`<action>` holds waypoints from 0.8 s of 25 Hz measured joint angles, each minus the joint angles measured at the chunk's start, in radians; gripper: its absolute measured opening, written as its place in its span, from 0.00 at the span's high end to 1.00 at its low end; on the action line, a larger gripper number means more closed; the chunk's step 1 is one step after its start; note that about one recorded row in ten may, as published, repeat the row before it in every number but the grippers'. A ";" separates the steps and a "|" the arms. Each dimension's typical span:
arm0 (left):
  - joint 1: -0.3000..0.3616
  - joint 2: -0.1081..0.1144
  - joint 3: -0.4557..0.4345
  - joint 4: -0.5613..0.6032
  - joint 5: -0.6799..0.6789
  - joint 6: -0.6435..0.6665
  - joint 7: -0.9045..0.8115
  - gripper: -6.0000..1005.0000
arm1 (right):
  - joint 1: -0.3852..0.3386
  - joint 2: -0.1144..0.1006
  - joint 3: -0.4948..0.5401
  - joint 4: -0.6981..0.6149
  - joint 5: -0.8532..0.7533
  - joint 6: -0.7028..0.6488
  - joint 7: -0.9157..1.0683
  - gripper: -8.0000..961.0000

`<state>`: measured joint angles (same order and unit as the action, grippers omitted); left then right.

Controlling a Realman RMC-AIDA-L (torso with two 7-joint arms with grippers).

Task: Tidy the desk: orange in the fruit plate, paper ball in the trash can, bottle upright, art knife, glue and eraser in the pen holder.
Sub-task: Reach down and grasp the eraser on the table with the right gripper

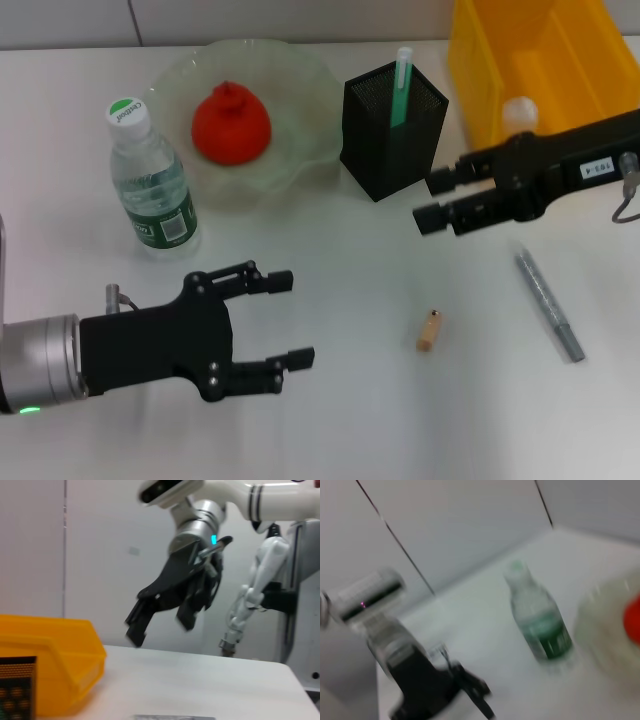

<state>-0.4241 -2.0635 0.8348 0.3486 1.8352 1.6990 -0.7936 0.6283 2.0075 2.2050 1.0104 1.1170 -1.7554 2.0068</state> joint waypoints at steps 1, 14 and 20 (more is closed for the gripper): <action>0.000 0.000 0.000 0.000 0.000 0.000 0.000 0.20 | 0.014 0.000 -0.003 0.005 -0.037 -0.003 0.016 0.24; -0.013 0.000 0.043 0.000 0.001 -0.018 -0.008 0.20 | 0.120 0.016 -0.313 0.062 -0.319 0.051 0.267 0.24; -0.014 -0.001 0.043 0.000 -0.001 -0.019 -0.009 0.20 | 0.133 0.037 -0.407 0.071 -0.376 0.092 0.296 0.24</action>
<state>-0.4383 -2.0650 0.8777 0.3481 1.8343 1.6797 -0.8023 0.7617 2.0443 1.7982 1.0811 0.7409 -1.6631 2.3025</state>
